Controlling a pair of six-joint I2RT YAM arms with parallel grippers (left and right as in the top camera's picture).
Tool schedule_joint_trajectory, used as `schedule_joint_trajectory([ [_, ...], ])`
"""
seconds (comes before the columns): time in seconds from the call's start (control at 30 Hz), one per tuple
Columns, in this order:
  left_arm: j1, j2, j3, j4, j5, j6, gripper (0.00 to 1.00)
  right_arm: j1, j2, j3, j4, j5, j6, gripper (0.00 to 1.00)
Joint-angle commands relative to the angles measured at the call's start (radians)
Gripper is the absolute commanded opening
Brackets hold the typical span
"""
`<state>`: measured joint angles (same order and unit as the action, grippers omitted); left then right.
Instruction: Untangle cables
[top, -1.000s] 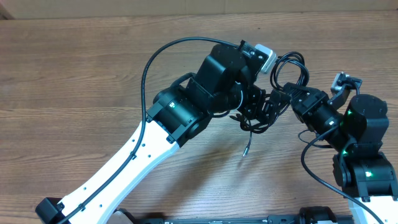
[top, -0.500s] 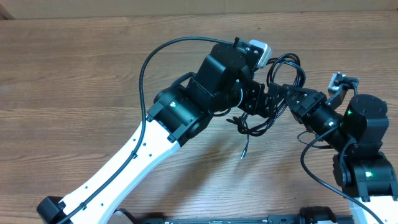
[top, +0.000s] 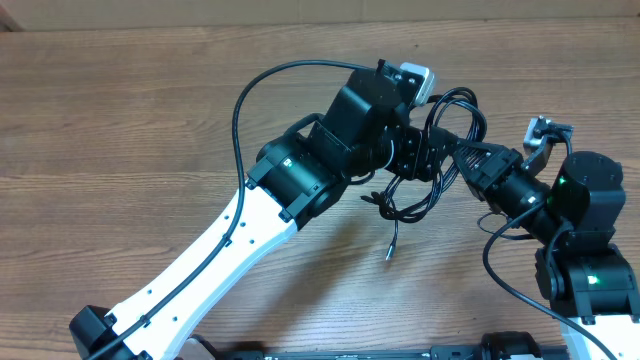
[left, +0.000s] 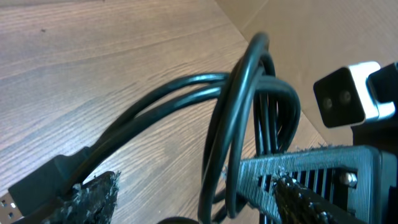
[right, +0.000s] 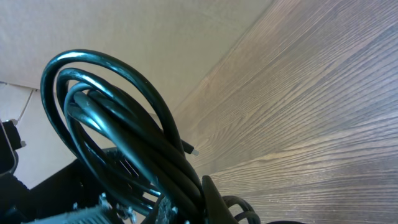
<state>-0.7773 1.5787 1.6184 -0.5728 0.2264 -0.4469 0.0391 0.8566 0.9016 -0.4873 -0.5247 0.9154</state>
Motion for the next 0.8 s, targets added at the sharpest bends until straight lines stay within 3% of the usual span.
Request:
schedule_joint_trajectory([
  [0.0,0.006,0.013,0.022,0.025,-0.027,-0.014,0.81,-0.001,-0.010,0.023,0.015,-0.021,-0.003,0.04],
  [0.53,0.004,0.018,0.023,0.027,-0.024,-0.014,0.56,-0.001,-0.010,0.023,0.014,-0.064,-0.007,0.04],
  [0.77,0.004,0.018,0.023,0.027,-0.024,-0.014,0.56,-0.001,-0.010,0.023,0.014,-0.085,-0.029,0.04],
])
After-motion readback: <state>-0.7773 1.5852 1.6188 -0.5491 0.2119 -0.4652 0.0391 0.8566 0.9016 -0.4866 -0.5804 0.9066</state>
